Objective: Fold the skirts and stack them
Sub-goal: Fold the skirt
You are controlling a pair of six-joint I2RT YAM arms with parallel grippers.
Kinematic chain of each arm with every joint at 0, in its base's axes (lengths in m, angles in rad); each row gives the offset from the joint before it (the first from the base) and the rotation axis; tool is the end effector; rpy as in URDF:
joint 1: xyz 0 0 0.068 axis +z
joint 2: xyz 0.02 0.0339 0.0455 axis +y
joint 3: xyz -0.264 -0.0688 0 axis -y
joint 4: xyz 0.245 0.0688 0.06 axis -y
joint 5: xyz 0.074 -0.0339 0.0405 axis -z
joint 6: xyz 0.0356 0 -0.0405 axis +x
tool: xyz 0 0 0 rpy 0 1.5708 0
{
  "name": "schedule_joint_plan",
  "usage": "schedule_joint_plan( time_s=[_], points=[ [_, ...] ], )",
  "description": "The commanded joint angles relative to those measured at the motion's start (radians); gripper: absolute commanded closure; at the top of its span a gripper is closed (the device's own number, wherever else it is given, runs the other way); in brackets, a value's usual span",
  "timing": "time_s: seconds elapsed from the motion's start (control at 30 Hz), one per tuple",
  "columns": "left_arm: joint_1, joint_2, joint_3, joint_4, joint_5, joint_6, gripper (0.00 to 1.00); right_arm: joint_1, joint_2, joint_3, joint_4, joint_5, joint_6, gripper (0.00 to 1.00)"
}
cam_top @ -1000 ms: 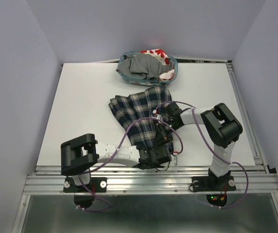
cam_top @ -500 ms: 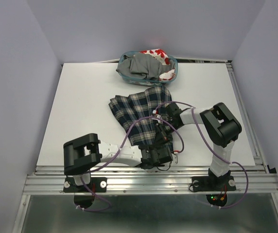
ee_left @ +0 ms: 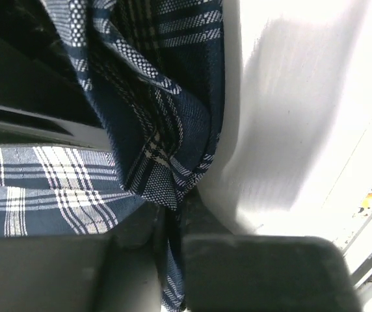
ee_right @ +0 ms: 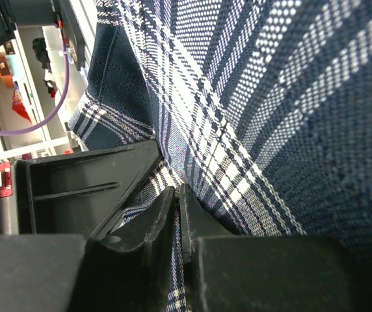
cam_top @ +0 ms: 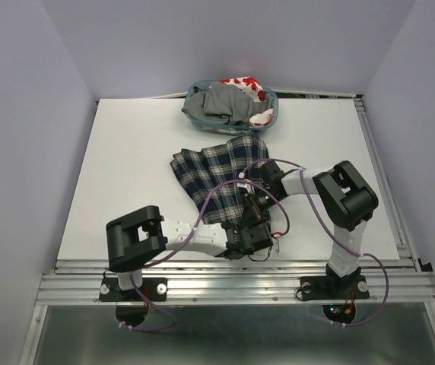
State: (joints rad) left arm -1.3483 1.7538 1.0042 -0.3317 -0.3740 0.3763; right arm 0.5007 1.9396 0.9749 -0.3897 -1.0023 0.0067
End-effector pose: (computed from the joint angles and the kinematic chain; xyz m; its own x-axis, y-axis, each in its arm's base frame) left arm 0.0874 -0.3274 0.1555 0.1386 0.9376 -0.3188 0.8807 0.0305 0.4727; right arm 0.2699 0.1819 0.1016 -0.8596 -0.4663 -0.2092 -0.4114 0.3886 0.8245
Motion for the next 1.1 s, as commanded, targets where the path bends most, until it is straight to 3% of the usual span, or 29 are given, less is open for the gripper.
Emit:
schedule_joint_plan(
  time_s=[0.0,0.1,0.47,0.73,0.97,1.07],
  points=[
    [0.015,-0.028,0.025,-0.044,0.089,-0.008,1.0,0.006,-0.007,0.011,-0.044,0.114,-0.076,0.85],
    [0.014,-0.069,0.045,-0.082,0.159,-0.01,1.0,-0.004,-0.031,0.059,-0.07,0.125,-0.08,0.83],
    [0.014,-0.24,0.083,-0.211,0.469,-0.016,1.0,-0.067,-0.108,0.367,-0.092,0.186,-0.076,0.53],
    [0.04,-0.287,0.165,-0.293,0.67,0.006,1.0,-0.067,0.051,0.453,0.07,0.081,0.053,0.52],
    [0.173,-0.287,0.318,-0.374,0.832,0.018,1.0,-0.01,0.174,0.409,0.17,0.128,0.082,0.55],
    [0.219,-0.251,0.405,-0.44,0.83,0.044,1.0,0.041,0.2,0.375,0.166,0.111,0.082,0.59]
  ],
)
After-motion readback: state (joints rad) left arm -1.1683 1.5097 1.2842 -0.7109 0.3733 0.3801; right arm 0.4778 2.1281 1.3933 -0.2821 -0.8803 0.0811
